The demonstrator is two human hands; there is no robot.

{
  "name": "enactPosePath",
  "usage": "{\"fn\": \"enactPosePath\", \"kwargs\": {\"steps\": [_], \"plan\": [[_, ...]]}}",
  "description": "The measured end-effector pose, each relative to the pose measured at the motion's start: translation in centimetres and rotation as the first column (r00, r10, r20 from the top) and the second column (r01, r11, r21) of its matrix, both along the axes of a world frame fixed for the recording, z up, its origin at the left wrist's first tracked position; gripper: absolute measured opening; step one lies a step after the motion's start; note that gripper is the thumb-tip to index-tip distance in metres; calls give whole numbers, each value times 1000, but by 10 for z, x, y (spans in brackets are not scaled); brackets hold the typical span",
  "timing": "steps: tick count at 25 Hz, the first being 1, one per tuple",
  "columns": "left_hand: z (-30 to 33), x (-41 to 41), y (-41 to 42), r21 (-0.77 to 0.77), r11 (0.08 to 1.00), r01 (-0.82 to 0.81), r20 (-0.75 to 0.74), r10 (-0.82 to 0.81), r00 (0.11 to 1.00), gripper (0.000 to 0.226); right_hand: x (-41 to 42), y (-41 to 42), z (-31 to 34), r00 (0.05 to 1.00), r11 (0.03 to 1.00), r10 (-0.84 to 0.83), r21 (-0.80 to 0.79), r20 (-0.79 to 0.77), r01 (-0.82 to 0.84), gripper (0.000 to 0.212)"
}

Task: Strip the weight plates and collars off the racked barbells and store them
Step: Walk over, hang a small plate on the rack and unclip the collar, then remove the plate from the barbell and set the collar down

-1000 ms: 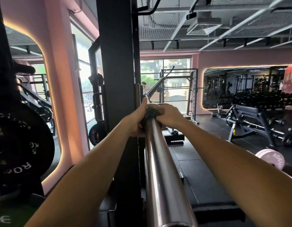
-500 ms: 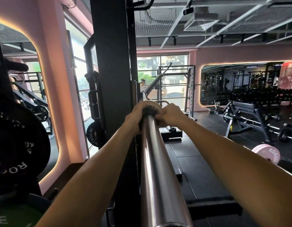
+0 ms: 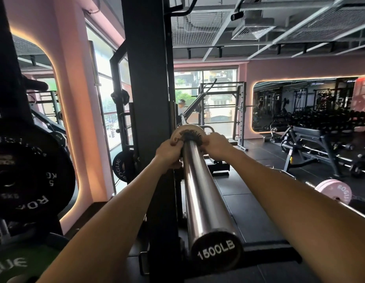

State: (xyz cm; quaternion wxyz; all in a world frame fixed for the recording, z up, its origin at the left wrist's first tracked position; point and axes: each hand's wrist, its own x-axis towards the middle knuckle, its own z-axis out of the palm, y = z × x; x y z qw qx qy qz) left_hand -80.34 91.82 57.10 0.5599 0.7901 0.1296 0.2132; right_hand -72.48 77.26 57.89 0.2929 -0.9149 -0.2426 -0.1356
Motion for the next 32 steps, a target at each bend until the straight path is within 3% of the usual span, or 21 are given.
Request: {"fn": "enactPosePath", "kwargs": {"steps": [3, 6, 8, 9, 13, 18, 23, 32], "plan": [[-10, -27, 4, 266, 964, 23, -65, -6, 998, 16, -27, -7, -5, 1000, 999, 14, -36, 4, -14, 22], [-30, -58, 4, 516, 846, 132, -178, -44, 983, 35, -65, -19, -22, 993, 997, 69, -32, -95, -72, 32], [-54, -81, -3, 620, 761, 190, -225, -59, 972, 46, -95, -33, -45, 967, 996, 75, 54, -244, -64, 45], [-71, -93, -7, 612, 762, 211, -258, -60, 964, 47, -111, -41, -60, 956, 996, 71, 66, -285, -55, 49], [-148, -143, -37, 490, 818, 301, -413, -86, 906, 41, -162, -71, -142, 946, 981, -88, -194, -311, 27, 55], [-270, -210, -102, 396, 728, 559, -643, -215, 735, 43, -243, -127, -276, 837, 938, -202, -347, -508, 16, 53], [-369, -266, -168, 252, 627, 737, -808, -282, 517, 42, -323, -203, -392, 630, 922, -310, -386, -712, 17, 58], [-510, -305, -322, -5, 315, 949, -973, -220, 68, 41, -430, -396, -529, 186, 894, -440, -408, -878, 187, 56]]}}
